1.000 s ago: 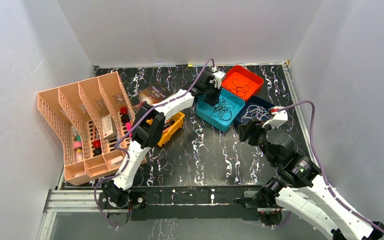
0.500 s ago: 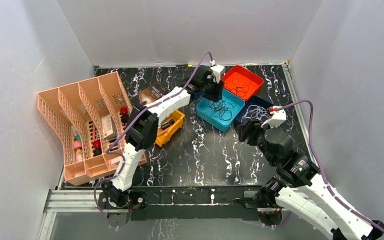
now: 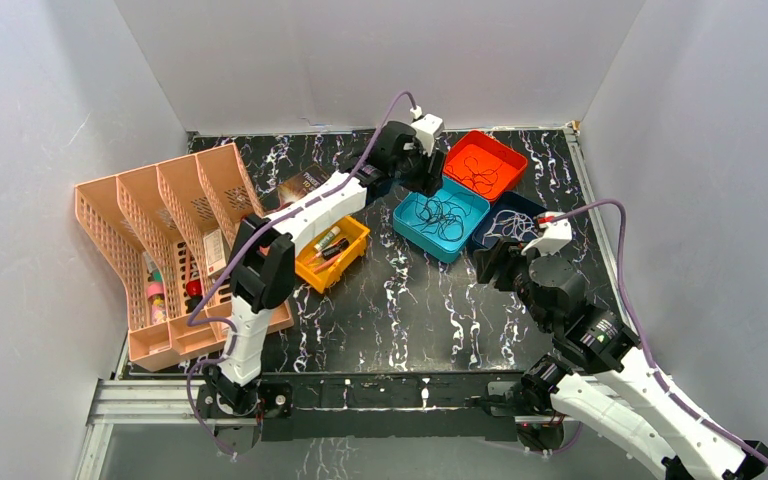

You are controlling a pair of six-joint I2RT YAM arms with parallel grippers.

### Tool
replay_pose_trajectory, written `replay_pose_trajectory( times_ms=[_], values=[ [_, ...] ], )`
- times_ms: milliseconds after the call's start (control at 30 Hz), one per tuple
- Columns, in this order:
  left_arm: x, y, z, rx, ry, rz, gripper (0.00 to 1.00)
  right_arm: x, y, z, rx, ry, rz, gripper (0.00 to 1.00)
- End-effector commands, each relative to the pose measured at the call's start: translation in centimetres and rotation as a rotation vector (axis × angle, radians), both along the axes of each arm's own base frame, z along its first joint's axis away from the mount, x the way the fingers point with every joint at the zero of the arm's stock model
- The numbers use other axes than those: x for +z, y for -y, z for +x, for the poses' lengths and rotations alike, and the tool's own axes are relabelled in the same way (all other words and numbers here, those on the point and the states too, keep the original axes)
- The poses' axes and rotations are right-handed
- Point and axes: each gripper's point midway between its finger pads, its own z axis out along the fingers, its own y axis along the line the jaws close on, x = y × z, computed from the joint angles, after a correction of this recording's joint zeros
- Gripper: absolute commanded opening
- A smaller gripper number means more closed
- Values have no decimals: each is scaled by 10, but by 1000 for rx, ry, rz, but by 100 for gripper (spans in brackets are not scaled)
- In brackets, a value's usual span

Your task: Untangle the cables

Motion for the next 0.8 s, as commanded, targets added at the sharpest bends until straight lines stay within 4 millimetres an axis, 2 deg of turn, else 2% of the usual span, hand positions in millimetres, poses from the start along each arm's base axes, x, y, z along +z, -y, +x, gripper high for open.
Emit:
replay_pose_trajectory(
  times_ms=[0, 267, 767],
  values=[
    [12, -11, -3, 11, 24, 22, 59, 6, -5, 2, 6, 17, 31, 74],
    [-28, -9, -1, -1, -31, 72, 57, 0, -8, 2, 21, -1, 27, 73],
    [-73, -1, 15, -10, -76, 121, 55, -2, -9, 2, 23, -7, 18, 74]
  ],
)
